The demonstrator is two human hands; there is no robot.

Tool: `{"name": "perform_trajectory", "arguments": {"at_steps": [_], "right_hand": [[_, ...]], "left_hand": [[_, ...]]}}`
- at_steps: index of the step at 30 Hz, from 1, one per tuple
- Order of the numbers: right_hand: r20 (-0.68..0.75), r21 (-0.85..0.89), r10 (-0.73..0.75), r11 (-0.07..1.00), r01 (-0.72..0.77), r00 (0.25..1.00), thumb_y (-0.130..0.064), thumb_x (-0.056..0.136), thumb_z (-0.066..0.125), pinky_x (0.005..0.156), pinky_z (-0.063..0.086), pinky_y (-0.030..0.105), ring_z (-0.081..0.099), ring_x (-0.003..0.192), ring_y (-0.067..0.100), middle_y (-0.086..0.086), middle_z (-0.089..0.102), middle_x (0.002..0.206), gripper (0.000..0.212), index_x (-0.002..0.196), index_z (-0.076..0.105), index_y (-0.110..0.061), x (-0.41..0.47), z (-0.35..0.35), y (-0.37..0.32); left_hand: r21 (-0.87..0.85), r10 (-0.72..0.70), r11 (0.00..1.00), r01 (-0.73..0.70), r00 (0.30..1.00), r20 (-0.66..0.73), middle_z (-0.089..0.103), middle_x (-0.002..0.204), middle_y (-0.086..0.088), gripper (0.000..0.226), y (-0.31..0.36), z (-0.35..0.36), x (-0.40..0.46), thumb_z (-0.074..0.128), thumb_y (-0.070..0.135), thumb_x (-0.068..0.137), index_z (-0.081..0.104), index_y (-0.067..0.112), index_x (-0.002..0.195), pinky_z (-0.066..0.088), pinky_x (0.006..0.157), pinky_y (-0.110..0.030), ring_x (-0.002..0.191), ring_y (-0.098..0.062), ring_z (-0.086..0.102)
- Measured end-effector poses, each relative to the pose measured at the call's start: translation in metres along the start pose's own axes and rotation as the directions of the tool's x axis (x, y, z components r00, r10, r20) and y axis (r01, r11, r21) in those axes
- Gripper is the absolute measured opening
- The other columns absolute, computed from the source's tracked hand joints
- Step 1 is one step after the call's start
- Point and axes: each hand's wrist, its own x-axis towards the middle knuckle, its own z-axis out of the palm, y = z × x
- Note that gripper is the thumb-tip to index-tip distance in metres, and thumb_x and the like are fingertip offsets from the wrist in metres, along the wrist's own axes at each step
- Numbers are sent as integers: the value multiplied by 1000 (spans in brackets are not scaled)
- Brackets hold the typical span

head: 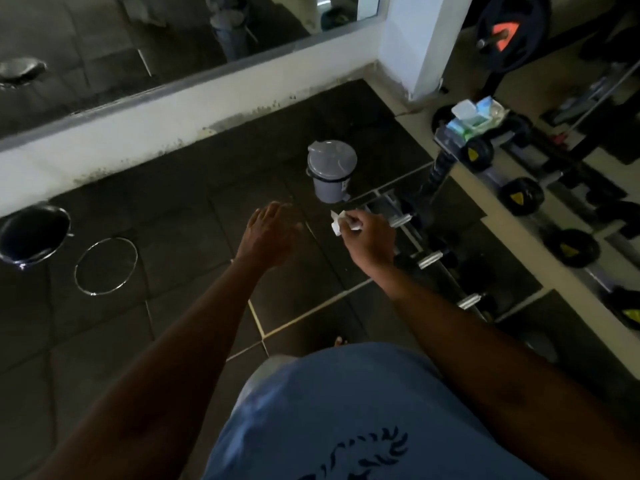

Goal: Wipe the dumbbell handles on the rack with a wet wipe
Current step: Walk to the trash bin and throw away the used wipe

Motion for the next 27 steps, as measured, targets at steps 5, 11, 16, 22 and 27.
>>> {"name": "perform_trajectory", "arguments": {"at_steps": [5, 11, 16, 22, 27], "right_hand": [[-24, 26, 60, 998, -59, 998, -46, 91, 69, 80, 59, 29, 72, 89, 9, -6, 78, 101, 31, 111, 76, -24, 111, 43, 0], [-132, 14, 186, 982, -186, 974, -50, 93, 64, 85, 57, 40, 68, 96, 18, -1, 76, 102, 35, 112, 74, -22, 244, 109, 5], [-165, 58, 398, 917, -394, 903, -56, 90, 58, 84, 59, 38, 67, 99, 15, -5, 75, 105, 39, 112, 73, -28, 326, 147, -21], [-202, 19, 517, 851, -525, 832, -53, 92, 62, 86, 58, 37, 65, 104, 14, -7, 73, 113, 36, 117, 71, -29, 392, 181, -37], [-256, 26, 540, 833, -553, 802, -45, 94, 67, 85, 57, 31, 67, 99, 11, -7, 75, 108, 27, 113, 74, -27, 447, 204, -32]], "left_hand": [[-23, 47, 999, -46, 998, 47, 49, 159, -10, 57, -28, 0, 142, 57, 50, 106, 47, 20, 154, 30, 128, -52, 149, -29, 44], [-77, 195, 980, -185, 968, 159, 45, 163, -8, 61, -91, 21, 328, 48, 56, 106, 45, 21, 155, 25, 130, -52, 153, -26, 39], [-115, 319, 947, -298, 910, 266, 45, 163, -6, 62, -138, 14, 461, 49, 58, 107, 43, 23, 157, 31, 127, -55, 152, -26, 41], [-205, 467, 884, -420, 821, 330, 49, 159, -9, 62, -155, 14, 566, 54, 55, 107, 44, 18, 156, 35, 125, -51, 146, -28, 48], [-227, 477, 878, -422, 807, 348, 50, 158, -8, 60, -168, 31, 624, 57, 53, 106, 44, 20, 155, 29, 125, -45, 146, -27, 47]]}}
